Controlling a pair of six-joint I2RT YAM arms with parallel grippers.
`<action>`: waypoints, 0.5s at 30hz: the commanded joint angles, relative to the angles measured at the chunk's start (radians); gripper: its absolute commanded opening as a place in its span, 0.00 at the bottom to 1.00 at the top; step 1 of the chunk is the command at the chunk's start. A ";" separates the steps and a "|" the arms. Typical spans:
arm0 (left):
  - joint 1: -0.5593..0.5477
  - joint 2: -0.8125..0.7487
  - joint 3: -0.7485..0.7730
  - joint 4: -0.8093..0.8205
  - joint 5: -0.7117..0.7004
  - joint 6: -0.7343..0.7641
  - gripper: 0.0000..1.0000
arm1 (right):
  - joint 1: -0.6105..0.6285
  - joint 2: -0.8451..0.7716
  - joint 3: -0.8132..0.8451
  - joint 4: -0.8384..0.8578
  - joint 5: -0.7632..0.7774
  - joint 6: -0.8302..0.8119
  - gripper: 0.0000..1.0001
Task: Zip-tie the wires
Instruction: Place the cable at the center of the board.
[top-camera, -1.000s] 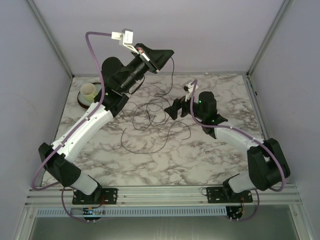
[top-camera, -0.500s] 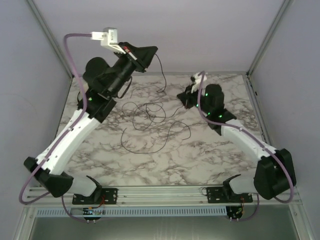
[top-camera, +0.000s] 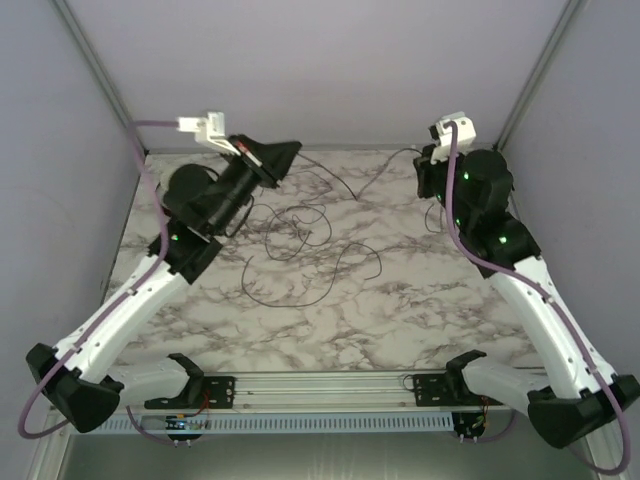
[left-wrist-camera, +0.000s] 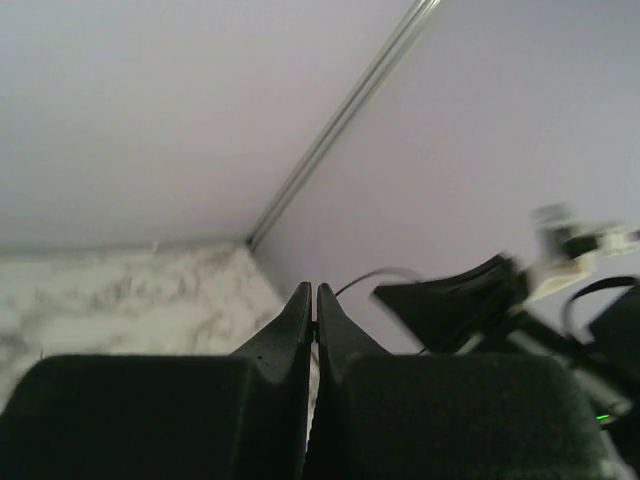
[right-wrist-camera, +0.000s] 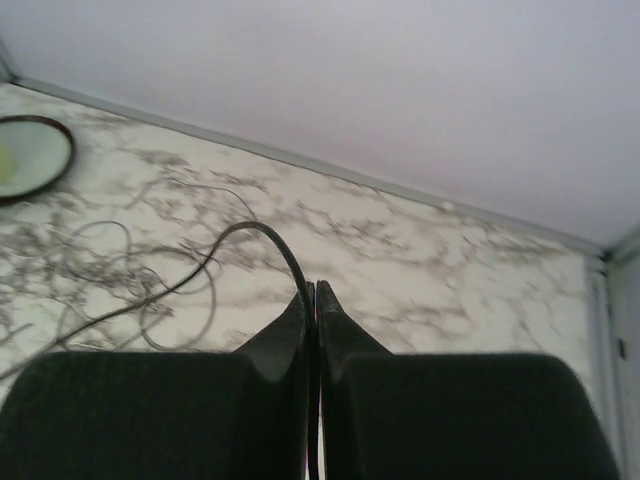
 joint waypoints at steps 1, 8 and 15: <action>-0.008 -0.013 -0.156 0.148 0.042 -0.114 0.00 | -0.005 -0.096 -0.030 -0.169 0.182 -0.017 0.00; -0.024 -0.085 -0.396 0.207 -0.013 -0.206 0.00 | 0.010 -0.126 -0.197 -0.195 -0.041 0.058 0.00; -0.024 -0.272 -0.613 -0.028 -0.293 -0.284 0.00 | 0.158 0.058 -0.283 -0.238 0.018 0.143 0.00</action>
